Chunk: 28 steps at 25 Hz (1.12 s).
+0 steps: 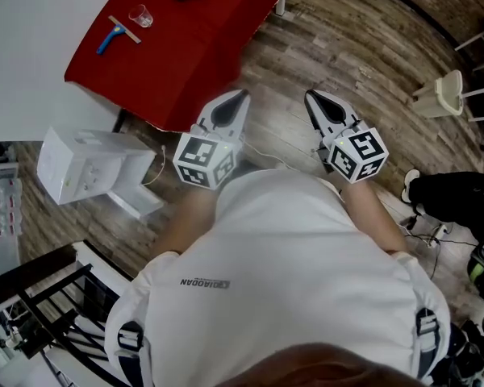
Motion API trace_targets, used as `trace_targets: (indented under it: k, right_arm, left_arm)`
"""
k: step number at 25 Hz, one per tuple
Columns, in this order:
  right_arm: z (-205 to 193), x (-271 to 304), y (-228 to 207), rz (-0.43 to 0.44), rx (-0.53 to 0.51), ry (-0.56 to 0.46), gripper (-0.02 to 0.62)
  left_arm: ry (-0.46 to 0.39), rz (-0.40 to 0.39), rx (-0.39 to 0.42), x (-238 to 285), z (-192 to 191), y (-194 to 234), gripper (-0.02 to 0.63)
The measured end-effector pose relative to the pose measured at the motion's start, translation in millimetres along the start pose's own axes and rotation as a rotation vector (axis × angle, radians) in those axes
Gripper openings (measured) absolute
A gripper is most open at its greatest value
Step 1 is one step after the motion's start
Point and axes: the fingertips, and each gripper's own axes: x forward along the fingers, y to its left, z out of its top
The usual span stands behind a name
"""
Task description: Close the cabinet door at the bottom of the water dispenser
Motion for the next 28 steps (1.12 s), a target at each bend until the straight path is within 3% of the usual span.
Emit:
trace_targets:
  k: [4, 10, 28]
  right_arm:
    - [-4, -1, 2, -0.016, -0.054, 0.021, 0.023]
    - [-9, 0, 13, 0.045, -0.041, 0.041, 0.023]
    - [-16, 28, 76, 0.291, -0.057, 0.064, 0.023]
  left_arm:
    - [-0.010, 0.001, -0.004, -3, -1, -3, -0.005]
    - [-0.029, 0.027, -0.007, -12, 2, -5, -0.005]
    - [-0.047, 0.283, -0.028, -90, -5, 19, -0.005]
